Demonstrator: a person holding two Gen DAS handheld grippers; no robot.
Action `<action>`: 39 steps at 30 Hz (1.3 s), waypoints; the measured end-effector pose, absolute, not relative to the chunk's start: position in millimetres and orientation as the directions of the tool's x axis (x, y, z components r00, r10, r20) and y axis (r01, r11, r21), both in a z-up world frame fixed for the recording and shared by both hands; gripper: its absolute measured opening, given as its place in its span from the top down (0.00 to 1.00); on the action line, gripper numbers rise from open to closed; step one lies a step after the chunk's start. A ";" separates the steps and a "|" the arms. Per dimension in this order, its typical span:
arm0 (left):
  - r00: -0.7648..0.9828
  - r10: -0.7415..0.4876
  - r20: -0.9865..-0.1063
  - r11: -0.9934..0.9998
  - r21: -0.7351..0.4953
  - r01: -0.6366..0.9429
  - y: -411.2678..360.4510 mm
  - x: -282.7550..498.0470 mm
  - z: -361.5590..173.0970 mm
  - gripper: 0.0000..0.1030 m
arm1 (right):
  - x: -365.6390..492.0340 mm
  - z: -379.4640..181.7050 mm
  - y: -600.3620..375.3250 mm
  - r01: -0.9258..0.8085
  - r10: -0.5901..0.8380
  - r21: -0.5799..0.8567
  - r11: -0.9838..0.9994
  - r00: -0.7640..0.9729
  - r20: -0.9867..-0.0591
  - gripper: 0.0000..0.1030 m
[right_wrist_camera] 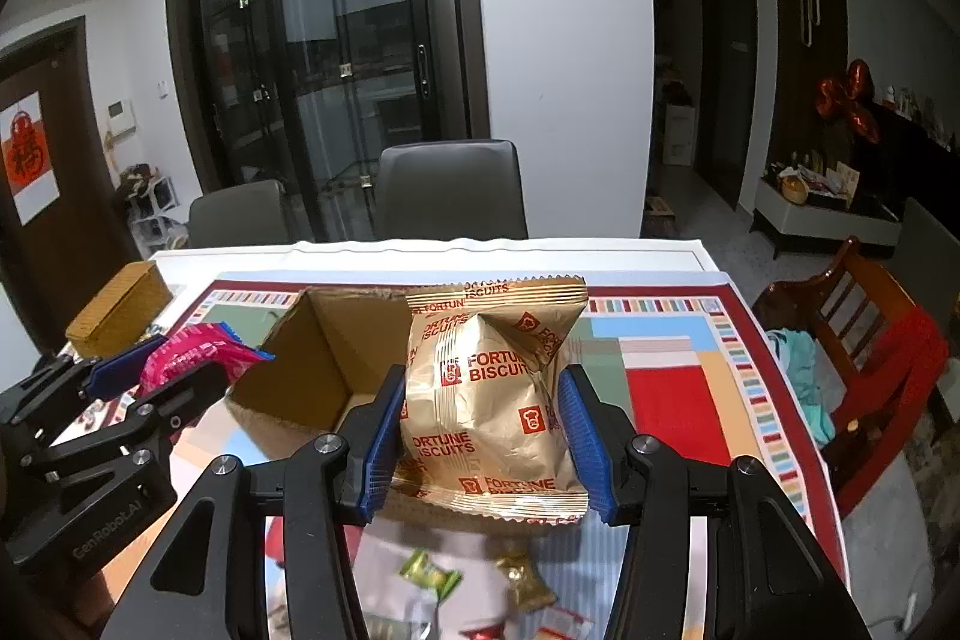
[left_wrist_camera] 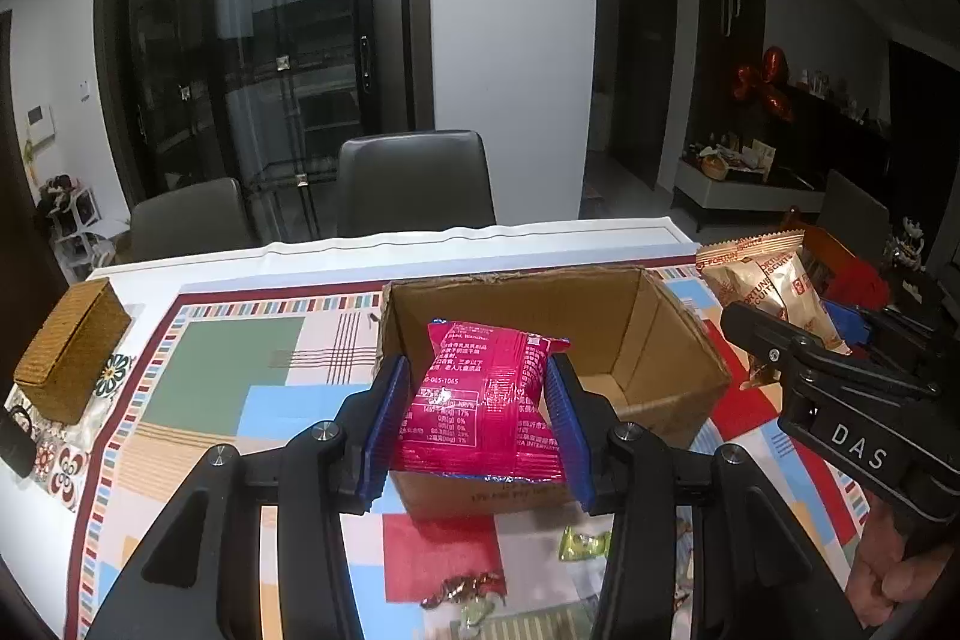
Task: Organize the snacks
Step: 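Lift both packets and carry them over the cardboard box, then open both tools to drop the packets into the box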
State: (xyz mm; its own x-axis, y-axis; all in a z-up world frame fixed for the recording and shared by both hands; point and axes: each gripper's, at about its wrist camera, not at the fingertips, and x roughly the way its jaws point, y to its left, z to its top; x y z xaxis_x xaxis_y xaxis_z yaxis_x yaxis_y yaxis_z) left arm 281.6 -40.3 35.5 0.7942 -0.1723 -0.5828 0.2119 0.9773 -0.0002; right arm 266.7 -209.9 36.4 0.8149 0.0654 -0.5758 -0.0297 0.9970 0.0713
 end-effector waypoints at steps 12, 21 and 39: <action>0.772 -0.188 -0.607 0.979 -0.050 0.199 -41.5 328.4 21.8 0.55 | 310.7 26.6 -206.7 -0.049 0.093 0.089 0.995 0.792 -0.604 0.50; 0.757 -0.162 -0.633 0.982 -0.027 0.188 -44.6 352.9 7.5 0.55 | 333.5 13.9 -199.8 -0.050 0.092 0.084 0.995 0.769 -0.633 0.50; 0.787 -0.100 -0.608 0.990 0.020 0.141 -36.8 344.2 21.8 0.14 | 338.3 22.9 -203.2 -0.029 0.050 0.045 0.999 0.778 -0.626 0.16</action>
State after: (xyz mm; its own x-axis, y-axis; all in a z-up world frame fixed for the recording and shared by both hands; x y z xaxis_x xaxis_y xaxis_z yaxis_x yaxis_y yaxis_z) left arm 344.2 -36.8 21.8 0.7874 -0.0999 -0.6083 0.1414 0.9897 0.0205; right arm 338.3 -203.2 22.9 0.7780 0.0503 -0.6263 -0.0286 0.9986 0.0447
